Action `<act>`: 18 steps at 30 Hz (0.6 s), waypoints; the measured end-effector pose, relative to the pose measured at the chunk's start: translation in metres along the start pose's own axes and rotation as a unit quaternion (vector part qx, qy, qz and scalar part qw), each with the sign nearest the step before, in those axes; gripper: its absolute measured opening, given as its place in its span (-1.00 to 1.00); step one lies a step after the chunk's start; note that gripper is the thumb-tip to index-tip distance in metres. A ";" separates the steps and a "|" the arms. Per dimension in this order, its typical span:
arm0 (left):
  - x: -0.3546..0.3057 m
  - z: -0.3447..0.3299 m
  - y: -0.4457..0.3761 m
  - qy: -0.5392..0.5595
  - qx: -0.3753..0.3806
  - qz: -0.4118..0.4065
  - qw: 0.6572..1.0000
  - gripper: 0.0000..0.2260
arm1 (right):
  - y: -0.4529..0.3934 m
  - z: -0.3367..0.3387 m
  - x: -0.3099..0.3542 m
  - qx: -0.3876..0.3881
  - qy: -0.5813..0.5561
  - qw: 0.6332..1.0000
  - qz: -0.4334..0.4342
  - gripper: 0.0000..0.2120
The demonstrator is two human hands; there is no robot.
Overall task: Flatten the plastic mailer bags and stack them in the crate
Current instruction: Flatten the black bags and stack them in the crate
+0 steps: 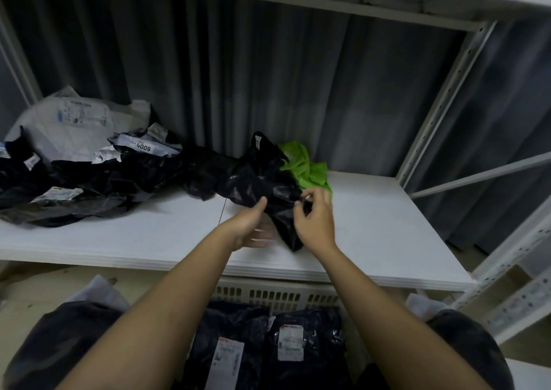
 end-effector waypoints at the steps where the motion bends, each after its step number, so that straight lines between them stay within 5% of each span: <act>1: 0.004 -0.010 -0.006 0.014 0.026 -0.004 1.000 -0.61 | 0.004 -0.016 -0.001 0.064 -0.026 0.998 0.003 -0.88; 4: 0.012 -0.008 -0.020 0.055 -0.022 -0.037 0.998 -0.69 | 0.023 -0.045 -0.011 0.211 -0.081 0.974 -0.009 -0.76; 8: 0.011 0.011 -0.025 0.047 -0.081 -0.077 0.993 -0.86 | 0.025 -0.027 -0.046 0.165 -0.001 0.985 -0.047 -0.44; 12: 0.006 0.019 -0.024 0.033 -0.066 -0.071 0.995 -0.86 | 0.026 -0.049 -0.092 0.279 0.098 0.946 -0.135 -0.04; 18: 0.000 0.051 -0.020 -0.009 -0.115 -0.064 0.991 -0.72 | 0.007 -0.048 -0.103 0.171 0.159 0.966 -0.113 -0.63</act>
Point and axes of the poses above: each hand's wrist, its own y-axis away from the middle knuckle, its own z-axis out of the back of the hand, x = y × z, the point moved 9 cm from there along -y, towards the middle knuckle, and after that the axes turned 12 degrees about x, right-handed, at the moved point
